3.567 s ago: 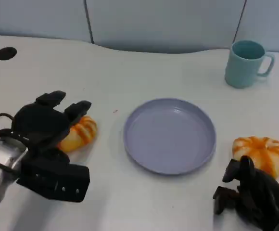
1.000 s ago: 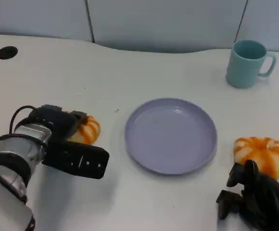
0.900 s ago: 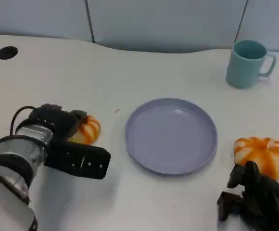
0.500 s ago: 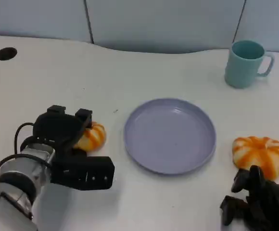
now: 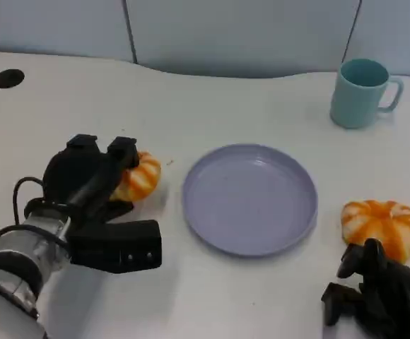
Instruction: Grasp the bread from the table and place it into the plate.
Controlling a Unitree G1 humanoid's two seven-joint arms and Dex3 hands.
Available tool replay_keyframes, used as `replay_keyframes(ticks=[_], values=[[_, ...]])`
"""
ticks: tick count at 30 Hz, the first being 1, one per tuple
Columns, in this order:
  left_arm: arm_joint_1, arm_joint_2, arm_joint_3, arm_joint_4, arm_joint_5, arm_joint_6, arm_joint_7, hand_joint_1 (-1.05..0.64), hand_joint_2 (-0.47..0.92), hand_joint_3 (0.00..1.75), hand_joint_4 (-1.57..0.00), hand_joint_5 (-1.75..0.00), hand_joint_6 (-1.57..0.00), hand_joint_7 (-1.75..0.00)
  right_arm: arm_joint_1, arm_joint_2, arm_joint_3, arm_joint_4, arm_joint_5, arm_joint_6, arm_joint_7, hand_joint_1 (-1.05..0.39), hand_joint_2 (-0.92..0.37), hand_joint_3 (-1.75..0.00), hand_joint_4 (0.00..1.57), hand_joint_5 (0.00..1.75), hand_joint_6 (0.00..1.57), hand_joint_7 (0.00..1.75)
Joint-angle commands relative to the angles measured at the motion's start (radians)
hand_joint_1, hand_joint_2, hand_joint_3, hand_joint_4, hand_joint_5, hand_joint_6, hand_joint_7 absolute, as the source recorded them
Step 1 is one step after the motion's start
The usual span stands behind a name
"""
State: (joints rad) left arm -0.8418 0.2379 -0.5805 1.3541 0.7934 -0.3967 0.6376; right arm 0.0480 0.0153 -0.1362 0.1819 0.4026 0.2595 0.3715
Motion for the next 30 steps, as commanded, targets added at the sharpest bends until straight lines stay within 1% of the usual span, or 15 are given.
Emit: replay_keyframes(ticks=[1,2,5,7,9,13,14,15,16,18,20,24,30], values=[[-0.035,0.018,0.048,-0.016,-0.045,-0.053,0.033,-0.11,0.72,0.67,-0.77,-1.75,-0.57,-1.75,0.002,-0.012,0.002,0.016,-0.011,0.013,-0.013,-0.45,-0.92,-0.54,1.28,1.31,1.18,1.23],[-0.041,0.018,0.061,-0.021,-0.056,-0.072,0.037,-0.1,0.68,0.7,-0.76,-1.75,-0.58,-1.75,0.002,-0.011,0.004,0.014,-0.012,0.016,-0.017,-0.44,-0.92,-0.55,1.28,1.31,1.17,1.24],[-0.044,0.018,0.074,-0.022,-0.062,-0.09,0.04,-0.09,0.66,0.73,-0.76,-1.75,-0.57,-1.75,0.002,-0.011,0.006,0.011,-0.013,0.017,-0.02,-0.44,-0.92,-0.57,1.28,1.32,1.17,1.25],[-0.063,0.017,0.075,-0.03,-0.058,-0.119,0.04,-0.09,0.66,0.74,-0.76,-1.75,-0.57,-1.75,-0.002,-0.012,0.005,0.021,-0.012,0.012,-0.015,-0.44,-0.92,-0.57,1.28,1.32,1.17,1.26],[-0.088,0.016,0.073,-0.041,-0.054,-0.153,0.039,-0.12,0.66,0.76,-0.78,-1.75,-0.6,-1.75,-0.007,-0.013,0.003,0.033,-0.01,0.006,-0.008,-0.45,-0.92,-0.53,1.3,1.3,1.2,1.22],[-0.095,0.016,0.074,-0.039,-0.053,-0.166,0.04,-0.12,0.66,0.78,-0.78,-1.75,-0.61,-1.75,-0.009,-0.013,0.003,0.039,-0.01,0.001,-0.005,-0.45,-0.92,-0.52,1.31,1.29,1.21,1.2],[-0.115,0.006,0.064,-0.049,-0.045,-0.187,0.037,-0.12,0.66,0.78,-0.78,-1.75,-0.61,-1.75,-0.011,-0.013,0.003,0.041,-0.013,0.004,-0.01,-0.45,-0.92,-0.52,1.31,1.29,1.21,1.2],[-0.131,-0.003,0.056,-0.057,-0.039,-0.204,0.033,-0.14,0.6,0.92,-0.81,-1.75,-0.64,-1.75,-0.013,-0.013,0.005,0.042,-0.017,0.004,-0.014,-0.46,-0.92,-0.51,1.31,1.29,1.21,1.2],[-0.143,-0.01,0.051,-0.062,-0.034,-0.217,0.03,-0.14,0.57,0.99,-0.82,-1.75,-0.65,-1.75,-0.014,-0.013,0.005,0.043,-0.019,0.004,-0.017,-0.46,-0.92,-0.51,1.31,1.29,1.21,1.21],[-0.149,-0.014,0.049,-0.063,-0.031,-0.226,0.028,-0.15,0.55,1.05,-0.82,-1.75,-0.66,-1.75,-0.015,-0.012,0.006,0.044,-0.022,0.003,-0.019,-0.45,-0.92,-0.51,1.31,1.29,1.21,1.21],[-0.15,-0.014,0.049,-0.062,-0.03,-0.228,0.028,-0.15,0.54,1.07,-0.82,-1.75,-0.66,-1.75,-0.015,-0.012,0.005,0.044,-0.023,0.003,-0.018,-0.45,-0.92,-0.51,1.31,1.29,1.21,1.21],[-0.189,-0.065,0.019,-0.068,-0.019,-0.295,-0.043,-0.16,0.51,1.11,-0.86,-1.75,-0.71,-1.75,-0.014,-0.005,0.005,0.043,-0.019,0.004,-0.017,-0.46,-0.92,-0.51,1.32,1.28,1.21,1.2],[-0.2,-0.086,0.004,-0.063,-0.016,-0.316,-0.054,-0.19,0.53,1.14,-0.9,-1.75,-0.74,-1.75,-0.011,-0.004,0.004,0.04,-0.017,0.007,-0.016,-0.46,-0.92,-0.49,1.31,1.27,1.21,1.18]])
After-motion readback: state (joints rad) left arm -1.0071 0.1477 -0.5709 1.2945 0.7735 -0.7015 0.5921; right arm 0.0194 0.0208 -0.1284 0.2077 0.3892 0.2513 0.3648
